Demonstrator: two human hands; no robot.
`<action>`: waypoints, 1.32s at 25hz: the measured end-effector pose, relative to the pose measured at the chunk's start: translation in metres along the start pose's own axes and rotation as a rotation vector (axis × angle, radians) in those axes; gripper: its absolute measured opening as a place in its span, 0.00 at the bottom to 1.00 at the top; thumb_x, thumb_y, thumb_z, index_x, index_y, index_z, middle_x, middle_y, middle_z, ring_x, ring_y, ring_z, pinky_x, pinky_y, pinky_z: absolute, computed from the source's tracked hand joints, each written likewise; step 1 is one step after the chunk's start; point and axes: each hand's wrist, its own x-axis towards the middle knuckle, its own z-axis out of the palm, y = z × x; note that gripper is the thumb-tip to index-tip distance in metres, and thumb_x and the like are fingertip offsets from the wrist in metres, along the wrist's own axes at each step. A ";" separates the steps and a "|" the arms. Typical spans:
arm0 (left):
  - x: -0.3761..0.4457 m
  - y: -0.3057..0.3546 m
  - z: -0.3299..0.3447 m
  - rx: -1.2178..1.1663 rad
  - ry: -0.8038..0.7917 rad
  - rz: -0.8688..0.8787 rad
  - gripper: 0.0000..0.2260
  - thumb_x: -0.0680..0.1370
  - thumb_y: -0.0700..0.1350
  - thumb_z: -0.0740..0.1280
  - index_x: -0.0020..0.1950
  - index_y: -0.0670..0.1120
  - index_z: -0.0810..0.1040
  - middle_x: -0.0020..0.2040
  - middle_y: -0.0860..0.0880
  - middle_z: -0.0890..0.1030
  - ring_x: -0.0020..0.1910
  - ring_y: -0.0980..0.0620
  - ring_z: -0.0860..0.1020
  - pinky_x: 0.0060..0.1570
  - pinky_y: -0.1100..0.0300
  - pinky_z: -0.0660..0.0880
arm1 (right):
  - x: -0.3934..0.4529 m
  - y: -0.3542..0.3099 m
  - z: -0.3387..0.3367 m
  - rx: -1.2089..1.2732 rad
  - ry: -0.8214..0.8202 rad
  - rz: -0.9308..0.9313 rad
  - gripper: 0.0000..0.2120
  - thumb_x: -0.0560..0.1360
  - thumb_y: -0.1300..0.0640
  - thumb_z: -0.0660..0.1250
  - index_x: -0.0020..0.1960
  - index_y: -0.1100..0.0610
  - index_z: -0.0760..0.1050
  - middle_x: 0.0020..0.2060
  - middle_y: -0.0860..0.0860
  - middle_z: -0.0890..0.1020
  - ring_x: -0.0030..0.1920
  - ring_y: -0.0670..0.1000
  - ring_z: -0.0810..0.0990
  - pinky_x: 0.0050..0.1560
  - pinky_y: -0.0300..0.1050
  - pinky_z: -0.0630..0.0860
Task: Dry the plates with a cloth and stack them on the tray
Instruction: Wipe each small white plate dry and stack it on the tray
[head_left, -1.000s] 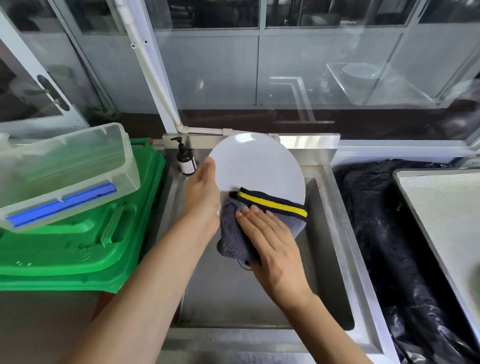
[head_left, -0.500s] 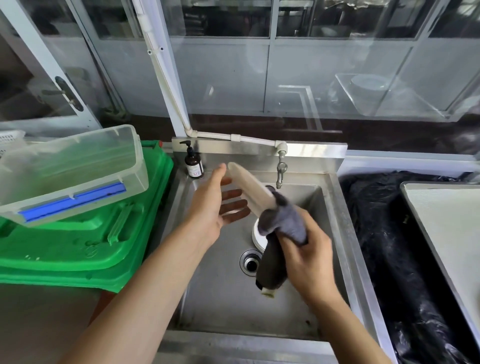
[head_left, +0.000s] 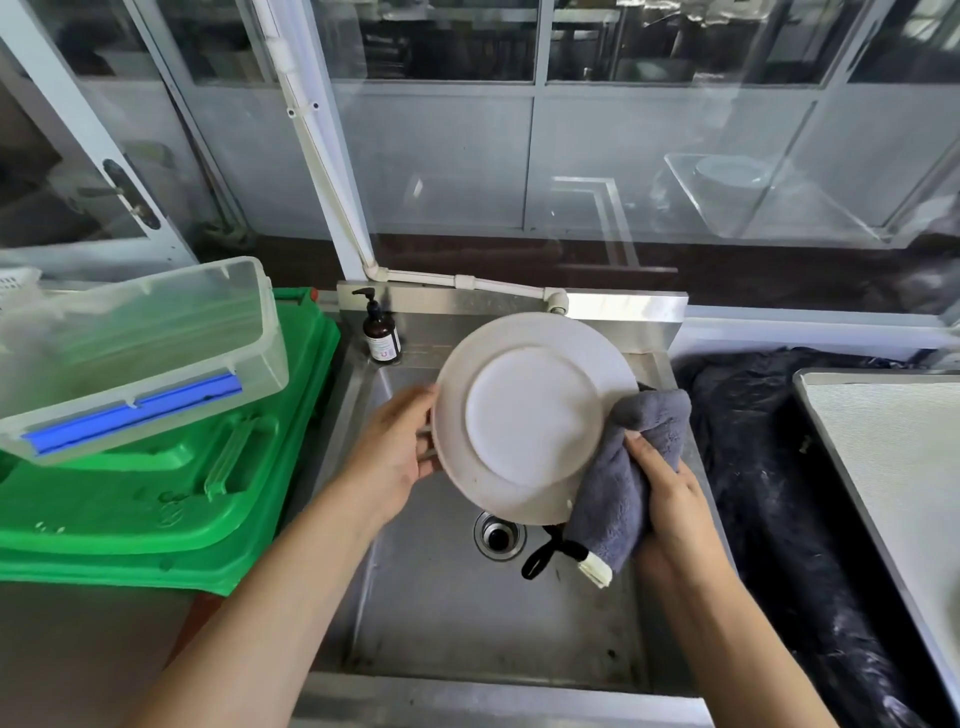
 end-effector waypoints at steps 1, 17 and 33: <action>0.000 0.000 -0.001 -0.050 -0.071 -0.034 0.09 0.80 0.53 0.68 0.55 0.50 0.82 0.51 0.47 0.85 0.47 0.48 0.82 0.45 0.53 0.80 | 0.003 0.000 -0.004 0.025 -0.009 0.051 0.13 0.76 0.52 0.72 0.57 0.57 0.82 0.48 0.52 0.88 0.48 0.48 0.88 0.42 0.41 0.84; -0.024 -0.003 0.041 -0.096 -0.291 0.000 0.17 0.82 0.52 0.63 0.68 0.46 0.78 0.62 0.46 0.83 0.65 0.44 0.79 0.68 0.45 0.73 | 0.030 -0.022 0.015 -0.604 0.181 -0.449 0.08 0.81 0.55 0.67 0.49 0.41 0.77 0.44 0.31 0.84 0.49 0.30 0.80 0.44 0.24 0.73; -0.013 0.013 0.052 -0.293 -0.324 -0.123 0.19 0.76 0.45 0.67 0.65 0.39 0.80 0.61 0.39 0.83 0.62 0.42 0.81 0.64 0.51 0.76 | 0.007 0.029 0.069 -0.871 -0.293 -0.885 0.26 0.81 0.55 0.63 0.78 0.54 0.66 0.78 0.44 0.68 0.81 0.47 0.59 0.82 0.51 0.51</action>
